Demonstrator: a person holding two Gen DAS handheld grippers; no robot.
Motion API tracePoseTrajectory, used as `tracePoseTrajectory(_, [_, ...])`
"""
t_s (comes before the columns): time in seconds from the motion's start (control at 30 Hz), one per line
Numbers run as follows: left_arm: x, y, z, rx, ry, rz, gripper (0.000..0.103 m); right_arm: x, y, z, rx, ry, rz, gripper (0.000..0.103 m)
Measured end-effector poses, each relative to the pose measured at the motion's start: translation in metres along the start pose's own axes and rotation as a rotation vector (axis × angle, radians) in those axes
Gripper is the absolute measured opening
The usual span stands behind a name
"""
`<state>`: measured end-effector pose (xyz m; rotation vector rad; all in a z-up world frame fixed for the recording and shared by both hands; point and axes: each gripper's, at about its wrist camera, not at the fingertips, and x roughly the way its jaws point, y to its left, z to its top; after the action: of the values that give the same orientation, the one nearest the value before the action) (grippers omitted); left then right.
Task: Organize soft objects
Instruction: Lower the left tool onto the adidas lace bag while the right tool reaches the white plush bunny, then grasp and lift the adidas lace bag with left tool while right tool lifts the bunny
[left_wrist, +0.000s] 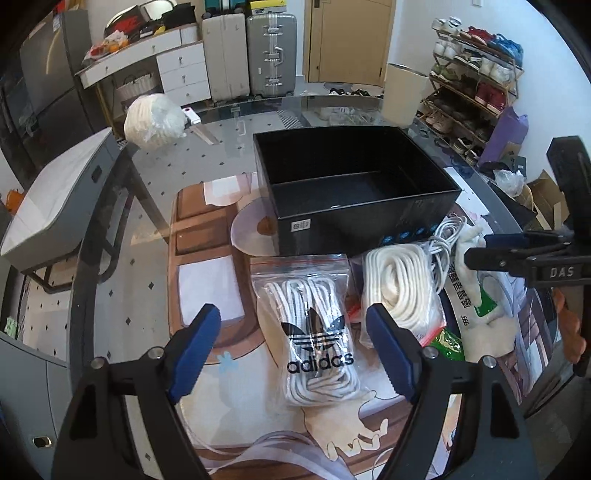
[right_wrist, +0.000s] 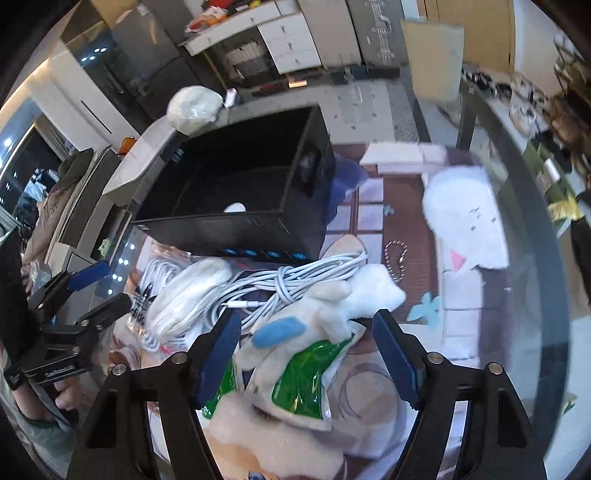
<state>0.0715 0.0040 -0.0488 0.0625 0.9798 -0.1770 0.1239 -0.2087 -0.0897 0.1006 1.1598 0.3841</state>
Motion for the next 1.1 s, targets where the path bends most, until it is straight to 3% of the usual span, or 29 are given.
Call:
tracePoseTrajectory(0.33, [0.036,0.003,-0.008,0.009,0.091,0.027,0.081,0.022,0.001,0.001,-0.026,0.027,-0.022,0.060])
tracePoseTrajectory(0.37, [0.038,0.003,-0.009,0.014,0.095,0.025,0.081,0.021,-0.001,0.001,-0.021,0.024,-0.023,0.051])
tracePoseTrajectory(0.5, [0.042,-0.006,-0.008,0.043,0.093,0.032,0.081,0.019,-0.002,0.000,-0.029,0.019,-0.028,0.042])
tracePoseTrajectory(0.53, [0.045,-0.008,-0.008,0.052,0.097,0.034,0.070,0.017,-0.001,0.000,-0.042,0.018,-0.030,0.041])
tracePoseTrajectory(0.57, [0.045,-0.010,-0.009,0.057,0.100,0.036,0.044,0.015,0.002,0.000,-0.070,0.020,-0.039,0.040])
tracePoseTrajectory(0.67, [0.049,-0.017,-0.012,0.107,0.124,0.016,0.036,0.005,0.018,-0.010,-0.194,0.011,-0.116,0.039])
tracePoseTrajectory(0.8, [0.038,-0.022,-0.016,0.149,0.100,0.016,0.035,-0.016,0.026,-0.021,-0.285,-0.009,-0.155,0.037])
tracePoseTrajectory(0.9, [0.025,-0.020,-0.020,0.131,0.081,-0.012,0.036,-0.020,0.030,-0.029,-0.385,-0.009,-0.254,0.037])
tracePoseTrajectory(1.0, [0.027,-0.019,-0.022,0.124,0.094,-0.007,0.043,-0.012,0.028,-0.030,-0.396,0.013,-0.236,0.037])
tracePoseTrajectory(1.1, [0.037,-0.015,-0.023,0.071,0.134,-0.035,0.058,-0.011,0.028,-0.028,-0.356,0.014,-0.178,0.044])
